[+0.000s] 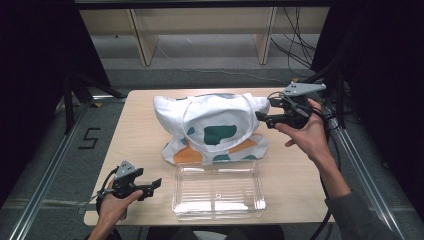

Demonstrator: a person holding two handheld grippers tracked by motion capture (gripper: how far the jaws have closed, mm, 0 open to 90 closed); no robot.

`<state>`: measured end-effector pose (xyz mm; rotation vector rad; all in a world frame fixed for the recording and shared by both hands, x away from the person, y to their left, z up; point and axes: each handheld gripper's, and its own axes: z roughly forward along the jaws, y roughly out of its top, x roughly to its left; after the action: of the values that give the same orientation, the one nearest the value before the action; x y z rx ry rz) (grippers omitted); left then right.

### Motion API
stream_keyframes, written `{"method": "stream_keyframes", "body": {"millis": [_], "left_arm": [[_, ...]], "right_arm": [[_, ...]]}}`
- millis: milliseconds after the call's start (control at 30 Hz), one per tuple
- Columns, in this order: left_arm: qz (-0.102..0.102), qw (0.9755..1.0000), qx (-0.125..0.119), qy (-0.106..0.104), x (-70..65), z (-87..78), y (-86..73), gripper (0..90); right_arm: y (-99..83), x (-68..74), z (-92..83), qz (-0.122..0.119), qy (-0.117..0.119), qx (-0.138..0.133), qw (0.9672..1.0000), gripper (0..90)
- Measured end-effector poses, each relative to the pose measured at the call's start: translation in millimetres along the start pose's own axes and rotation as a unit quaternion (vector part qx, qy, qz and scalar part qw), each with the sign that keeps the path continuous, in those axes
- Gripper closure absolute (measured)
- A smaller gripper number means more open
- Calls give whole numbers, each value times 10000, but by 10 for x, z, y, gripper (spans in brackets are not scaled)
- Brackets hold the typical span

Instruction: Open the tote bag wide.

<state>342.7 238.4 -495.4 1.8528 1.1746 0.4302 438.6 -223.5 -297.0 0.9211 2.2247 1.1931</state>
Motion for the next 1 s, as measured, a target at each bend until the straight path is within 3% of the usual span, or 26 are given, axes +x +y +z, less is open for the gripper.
{"method": "stream_keyframes", "body": {"millis": [100, 167, 267, 333, 433, 600, 700, 833, 900, 933, 1000], "left_arm": [[-6, 10000, -5, -7, 1, 1, -3, 155], [-2, 10000, 4, -4, 3, 0, -1, 155], [-4, 10000, -8, -20, -3, 1, -1, 156], [65, 10000, 7, -21, 1, -3, 3, 156], [42, 10000, 4, -34, 0, -2, 1, 156], [62, 10000, -23, -43, 1, 0, 5, 157], [96, 9999, 18, -45, 4, 0, 3, 157], [81, 9999, -16, -94, -4, 6, 1, 159], [74, 9999, -13, -89, -3, 7, 3, 159], [70, 9999, -8, -76, -2, 8, 4, 159], [77, 9999, -23, -91, -3, 9, 3, 159]], "right_arm": [[114, 9, 88, 50, 28, 11, 10000, 347], [187, 11, 147, -78, -25, -8, 10000, 359], [283, 32, 239, -52, 30, 176, 9998, 370], [336, 0, 312, -108, -100, 234, 9996, 379], [379, -76, 424, 65, -158, 326, 9993, 408], [377, -129, 548, 231, -49, 501, 9985, 479], [369, -129, 561, 193, 116, 452, 9987, 648], [375, -107, 516, -68, 24, 467, 9989, 856], [397, -129, 466, -237, 56, 300, 9993, 883], [404, -112, 434, -212, 32, 195, 9996, 886], [420, -121, 379, -385, 71, 226, 9990, 888]]}}
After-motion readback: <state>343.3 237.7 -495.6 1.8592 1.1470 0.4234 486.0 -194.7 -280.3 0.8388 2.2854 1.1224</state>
